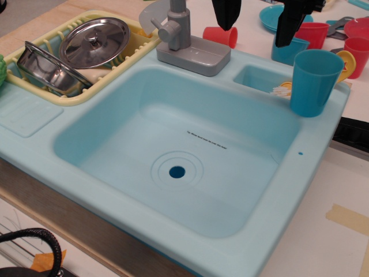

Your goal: Put cup from anywhere into sink

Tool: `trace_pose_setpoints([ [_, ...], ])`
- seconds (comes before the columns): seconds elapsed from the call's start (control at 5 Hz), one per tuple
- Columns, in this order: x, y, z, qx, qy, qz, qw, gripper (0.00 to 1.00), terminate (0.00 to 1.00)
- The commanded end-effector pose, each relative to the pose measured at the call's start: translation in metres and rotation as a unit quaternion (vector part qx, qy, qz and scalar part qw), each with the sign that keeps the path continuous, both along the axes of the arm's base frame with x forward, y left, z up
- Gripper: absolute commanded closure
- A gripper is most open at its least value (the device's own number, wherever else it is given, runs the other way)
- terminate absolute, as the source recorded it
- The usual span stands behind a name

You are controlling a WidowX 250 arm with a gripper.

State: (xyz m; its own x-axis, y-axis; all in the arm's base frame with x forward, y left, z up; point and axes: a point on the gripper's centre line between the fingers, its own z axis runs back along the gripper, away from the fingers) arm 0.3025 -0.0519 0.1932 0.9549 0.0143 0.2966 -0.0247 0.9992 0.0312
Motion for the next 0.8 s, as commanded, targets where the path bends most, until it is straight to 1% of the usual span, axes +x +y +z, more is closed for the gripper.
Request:
trace_pose_setpoints([
  [0.0, 0.0, 0.0, 0.0, 0.0, 0.0, 0.0, 1.0, 0.0, 0.0],
  [0.2, 0.011, -0.017, 0.008, -0.008, 0.004, -0.028, 0.9996, 0.0, 0.0],
  [0.4, 0.015, -0.027, 0.008, -0.014, 0.001, -0.044, 0.9989, 0.0, 0.0],
  [0.6, 0.02, -0.031, 0.005, -0.021, 0.005, -0.056, 0.9982, 0.0, 0.0],
])
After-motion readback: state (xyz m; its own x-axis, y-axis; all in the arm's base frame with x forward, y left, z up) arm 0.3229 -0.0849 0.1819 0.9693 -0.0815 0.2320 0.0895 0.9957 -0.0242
